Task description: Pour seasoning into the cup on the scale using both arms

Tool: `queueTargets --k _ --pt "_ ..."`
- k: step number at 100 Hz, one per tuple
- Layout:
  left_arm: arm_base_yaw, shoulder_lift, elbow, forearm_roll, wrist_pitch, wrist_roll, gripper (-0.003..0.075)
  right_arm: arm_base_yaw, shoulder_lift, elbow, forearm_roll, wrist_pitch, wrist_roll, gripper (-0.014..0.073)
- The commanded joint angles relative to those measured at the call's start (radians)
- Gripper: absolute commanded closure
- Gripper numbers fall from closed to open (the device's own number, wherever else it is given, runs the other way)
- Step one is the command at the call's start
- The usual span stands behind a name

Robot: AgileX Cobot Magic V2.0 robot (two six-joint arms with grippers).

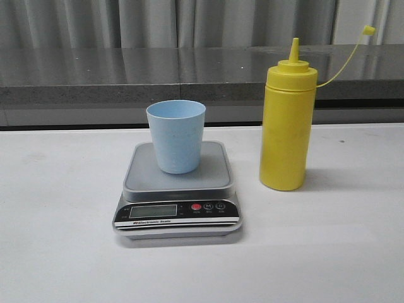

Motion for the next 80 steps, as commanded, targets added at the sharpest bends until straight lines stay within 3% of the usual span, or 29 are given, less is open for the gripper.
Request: queueTargets --k 1,61,80 --pt "0.0 0.008 -0.027 -0.01 -0.072 0.0 0.074 -0.006 -0.021 -0.02 0.0 -0.09 0.002 0.066" --pt "0.0 0.008 -0.027 -0.01 -0.075 0.0 0.074 -0.006 -0.021 -0.02 0.0 -0.09 0.002 0.066" --pt "0.0 0.008 -0.025 0.147 -0.081 0.0 0.074 -0.006 -0.021 -0.02 0.0 -0.09 0.002 0.066"
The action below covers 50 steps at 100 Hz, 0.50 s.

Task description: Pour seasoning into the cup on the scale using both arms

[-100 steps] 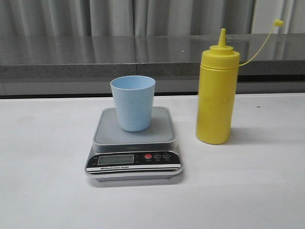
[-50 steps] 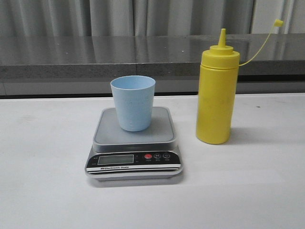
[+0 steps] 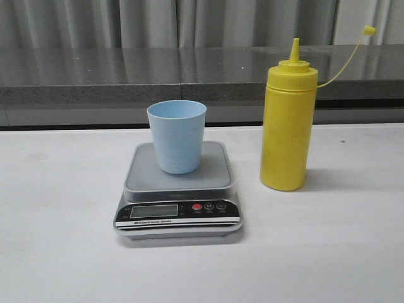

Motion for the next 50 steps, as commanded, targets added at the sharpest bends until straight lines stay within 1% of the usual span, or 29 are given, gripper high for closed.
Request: queueTargets --k 1,12,29,44,50 --pt "0.0 0.006 -0.025 0.081 -0.085 0.0 0.074 -0.006 -0.021 -0.02 -0.001 -0.09 0.0 0.066" --pt "0.011 -0.011 -0.005 0.141 -0.14 0.0 0.074 -0.006 -0.021 -0.02 -0.001 -0.09 0.0 0.066" --pt "0.069 -0.085 0.064 0.15 -0.227 -0.013 0.074 -0.006 -0.021 -0.02 -0.001 -0.09 0.0 0.066" --pt "0.134 -0.169 0.144 0.243 -0.236 -0.141 0.074 -0.006 -0.021 -0.02 -0.001 -0.09 0.0 0.066" --pt "0.153 -0.202 0.171 0.248 -0.236 -0.157 0.074 -0.006 -0.021 -0.02 -0.001 -0.09 0.0 0.066"
